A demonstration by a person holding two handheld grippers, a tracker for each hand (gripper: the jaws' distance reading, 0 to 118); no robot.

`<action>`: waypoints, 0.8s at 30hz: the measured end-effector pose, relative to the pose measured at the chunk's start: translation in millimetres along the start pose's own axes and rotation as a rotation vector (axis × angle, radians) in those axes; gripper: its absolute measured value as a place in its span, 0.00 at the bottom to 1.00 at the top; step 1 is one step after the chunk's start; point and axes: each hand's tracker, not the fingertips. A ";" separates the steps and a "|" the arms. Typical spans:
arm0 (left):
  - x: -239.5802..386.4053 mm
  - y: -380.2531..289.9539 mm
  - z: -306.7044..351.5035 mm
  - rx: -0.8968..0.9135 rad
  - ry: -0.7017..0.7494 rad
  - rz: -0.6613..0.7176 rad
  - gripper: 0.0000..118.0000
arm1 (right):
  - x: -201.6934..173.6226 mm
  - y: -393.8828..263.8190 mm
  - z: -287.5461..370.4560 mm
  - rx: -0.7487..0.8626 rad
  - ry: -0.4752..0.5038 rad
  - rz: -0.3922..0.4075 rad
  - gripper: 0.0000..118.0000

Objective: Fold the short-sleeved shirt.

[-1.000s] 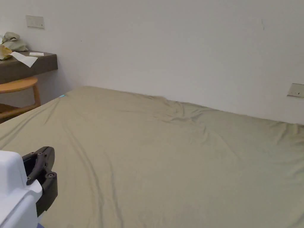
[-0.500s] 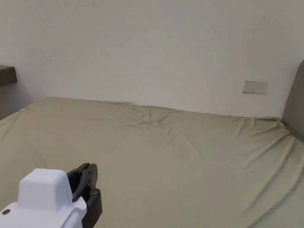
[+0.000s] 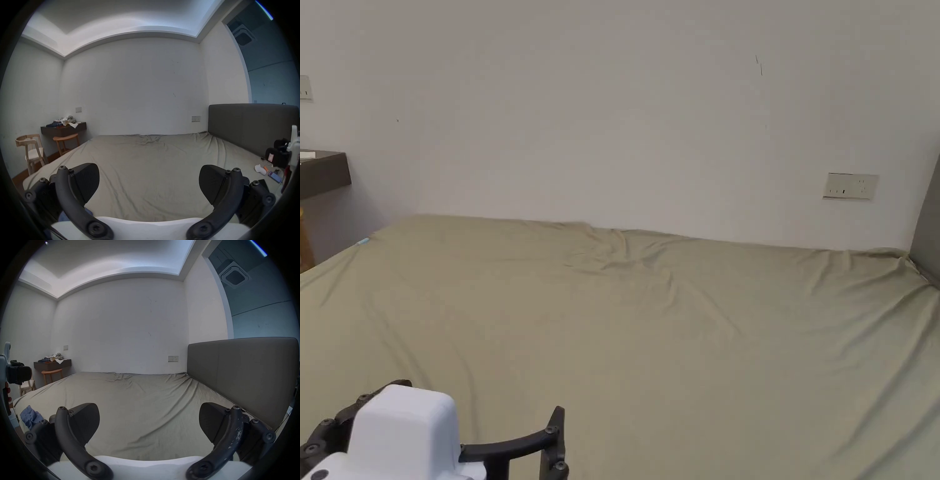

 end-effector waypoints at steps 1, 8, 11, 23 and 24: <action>0.0 0.8 0.8 0.000 0.000 -0.001 1.00 | 0.8 0.2 0.4 0.006 -0.003 -0.007 1.00; -10.0 4.8 13.3 0.029 -0.087 0.115 1.00 | 2.0 8.1 -0.6 0.015 0.007 -0.020 1.00; -14.0 12.2 15.7 -0.038 -0.086 0.190 1.00 | 0.8 7.3 0.9 0.008 0.013 -0.001 1.00; -12.1 13.7 26.9 0.025 -0.021 0.134 1.00 | -11.1 1.3 -4.7 -0.032 0.034 0.031 1.00; -13.1 13.2 25.9 0.016 -0.024 0.131 1.00 | -11.8 1.0 -5.4 -0.034 0.039 0.033 1.00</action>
